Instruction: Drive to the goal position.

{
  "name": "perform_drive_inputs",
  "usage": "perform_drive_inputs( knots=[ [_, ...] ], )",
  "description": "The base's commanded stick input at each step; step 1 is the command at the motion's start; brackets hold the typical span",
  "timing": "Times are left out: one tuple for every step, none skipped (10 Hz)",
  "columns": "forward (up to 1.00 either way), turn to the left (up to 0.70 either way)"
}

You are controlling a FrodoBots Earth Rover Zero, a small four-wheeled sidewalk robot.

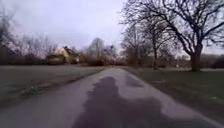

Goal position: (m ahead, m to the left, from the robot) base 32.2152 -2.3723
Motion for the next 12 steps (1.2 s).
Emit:
perform_drive_inputs(
  knots=[
    [1.00,0.00],
    [1.00,0.00],
    [1.00,0.00],
    [1.00,0.00],
    [1.00,0.00],
    [1.00,0.00],
    [1.00,0.00],
    [1.00,0.00],
    [1.00,0.00],
    [1.00,0.00],
    [1.00,0.00],
    [1.00,0.00]
  ],
)
